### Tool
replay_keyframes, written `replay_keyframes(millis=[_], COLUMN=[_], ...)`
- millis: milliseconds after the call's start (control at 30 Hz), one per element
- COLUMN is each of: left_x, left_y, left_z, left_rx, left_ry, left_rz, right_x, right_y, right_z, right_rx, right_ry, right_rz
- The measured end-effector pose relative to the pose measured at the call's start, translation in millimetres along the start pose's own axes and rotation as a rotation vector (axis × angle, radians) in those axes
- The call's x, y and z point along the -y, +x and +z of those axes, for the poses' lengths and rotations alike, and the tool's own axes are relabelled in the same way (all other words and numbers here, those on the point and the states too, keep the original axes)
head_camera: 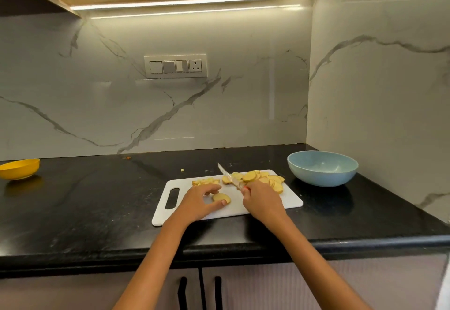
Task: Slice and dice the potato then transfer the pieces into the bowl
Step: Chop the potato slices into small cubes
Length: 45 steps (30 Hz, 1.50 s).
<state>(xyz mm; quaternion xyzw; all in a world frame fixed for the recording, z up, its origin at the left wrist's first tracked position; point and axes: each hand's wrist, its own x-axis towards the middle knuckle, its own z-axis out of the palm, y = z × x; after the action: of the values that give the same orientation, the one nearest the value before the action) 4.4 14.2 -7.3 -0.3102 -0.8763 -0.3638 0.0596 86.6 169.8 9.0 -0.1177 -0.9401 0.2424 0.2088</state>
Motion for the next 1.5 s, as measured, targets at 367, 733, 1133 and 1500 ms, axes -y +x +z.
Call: replay_keyframes(millis=[367, 733, 1133, 1500], left_x=[0, -3, -7, -7], left_y=[-6, -4, -7, -10], left_z=[3, 1, 2, 2], left_rx=[-0.091, -0.065, -0.09, -0.049], left_ry=[-0.057, -0.05, 0.046, -0.03], left_rz=[-0.169, -0.192, -0.159, -0.155], right_x=[20, 32, 32, 24], right_y=[-41, -51, -74, -57], right_z=[-7, -13, -16, -17], right_rx=[0.097, 0.112, 0.109, 0.137], right_ry=[-0.194, -0.337, -0.458, -0.28], right_rz=[-0.027, -0.11, -0.178, -0.053])
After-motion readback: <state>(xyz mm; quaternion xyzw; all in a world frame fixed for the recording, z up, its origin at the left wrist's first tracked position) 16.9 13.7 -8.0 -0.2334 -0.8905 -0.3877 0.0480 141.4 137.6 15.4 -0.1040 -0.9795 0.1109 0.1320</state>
